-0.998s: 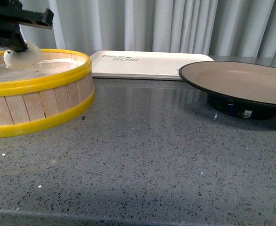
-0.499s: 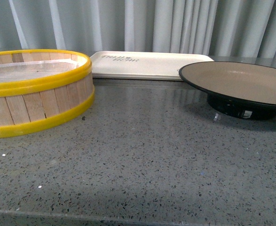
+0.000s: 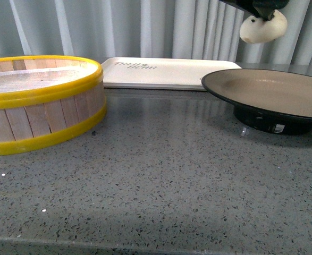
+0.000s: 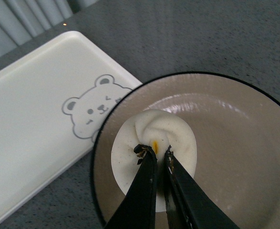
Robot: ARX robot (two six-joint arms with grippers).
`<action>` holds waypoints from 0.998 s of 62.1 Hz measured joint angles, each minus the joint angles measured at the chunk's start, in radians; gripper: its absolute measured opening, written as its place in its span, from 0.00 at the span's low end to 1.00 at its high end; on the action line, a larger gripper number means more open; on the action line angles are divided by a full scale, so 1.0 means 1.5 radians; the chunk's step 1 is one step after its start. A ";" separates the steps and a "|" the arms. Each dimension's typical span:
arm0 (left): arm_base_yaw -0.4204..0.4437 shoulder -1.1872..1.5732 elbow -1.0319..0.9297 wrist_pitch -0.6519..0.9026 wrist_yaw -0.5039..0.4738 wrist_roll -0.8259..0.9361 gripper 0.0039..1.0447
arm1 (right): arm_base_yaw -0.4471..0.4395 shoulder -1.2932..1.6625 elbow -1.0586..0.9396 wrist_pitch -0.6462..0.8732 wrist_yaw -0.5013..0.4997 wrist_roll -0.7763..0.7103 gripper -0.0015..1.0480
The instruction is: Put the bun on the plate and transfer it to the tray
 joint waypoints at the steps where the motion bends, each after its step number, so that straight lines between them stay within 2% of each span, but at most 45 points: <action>1: -0.003 0.000 -0.005 0.001 0.005 -0.001 0.03 | 0.000 0.000 0.000 0.000 0.000 0.000 0.92; 8: -0.022 0.003 -0.039 0.012 0.024 0.006 0.03 | 0.000 0.000 0.000 0.000 0.000 0.000 0.92; 27: -0.057 0.086 0.008 0.015 -0.013 0.041 0.03 | 0.000 0.000 0.000 0.000 0.000 0.000 0.92; 62: -0.064 0.138 0.055 0.003 -0.065 0.079 0.03 | 0.000 0.000 0.000 0.000 0.000 0.000 0.92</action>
